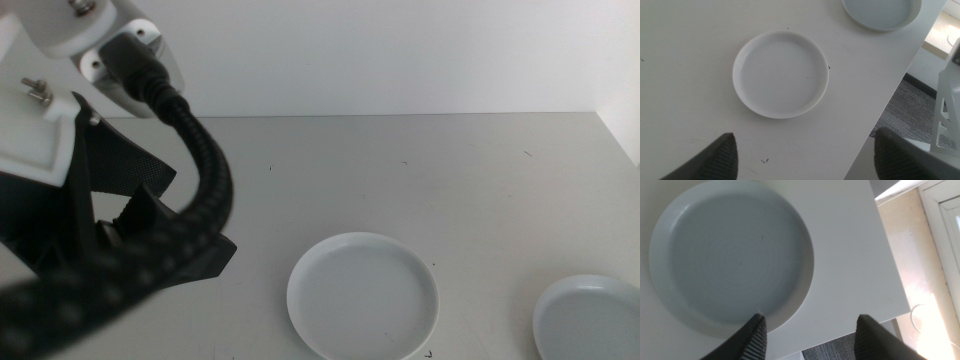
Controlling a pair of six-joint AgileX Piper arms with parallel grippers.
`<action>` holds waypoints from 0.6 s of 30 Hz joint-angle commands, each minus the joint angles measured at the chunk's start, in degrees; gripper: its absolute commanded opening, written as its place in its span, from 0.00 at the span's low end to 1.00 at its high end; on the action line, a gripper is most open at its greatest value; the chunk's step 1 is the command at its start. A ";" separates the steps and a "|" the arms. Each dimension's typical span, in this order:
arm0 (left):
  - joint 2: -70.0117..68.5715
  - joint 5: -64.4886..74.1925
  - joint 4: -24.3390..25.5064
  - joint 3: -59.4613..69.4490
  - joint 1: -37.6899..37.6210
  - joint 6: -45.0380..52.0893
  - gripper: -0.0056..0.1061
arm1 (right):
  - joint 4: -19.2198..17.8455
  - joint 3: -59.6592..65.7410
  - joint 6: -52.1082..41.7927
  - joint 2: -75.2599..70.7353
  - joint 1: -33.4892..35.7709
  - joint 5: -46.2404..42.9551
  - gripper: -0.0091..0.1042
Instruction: Stack the three bowls on top of each other.
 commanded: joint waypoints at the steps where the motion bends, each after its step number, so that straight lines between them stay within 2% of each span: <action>1: -0.74 -2.75 -1.92 -1.71 -0.37 -0.19 0.99 | 1.88 0.04 -3.76 0.92 -2.48 -3.61 0.48; 7: -0.74 -2.75 -1.92 -1.71 -0.37 -0.19 0.99 | 2.93 3.72 -11.74 4.92 -6.62 -10.41 0.48; 12: -0.74 -2.75 -1.92 -1.71 -0.37 -0.19 0.99 | 5.95 4.05 -11.82 8.61 -10.26 -17.98 0.48; 14: -0.74 -2.75 -1.92 -1.71 -0.37 -0.19 0.99 | 7.10 4.05 -11.77 10.86 -11.05 -18.36 0.48; 18: -0.74 -2.75 -1.92 -1.71 -0.37 -0.19 0.99 | 7.10 4.05 -12.33 14.61 -11.11 -19.18 0.48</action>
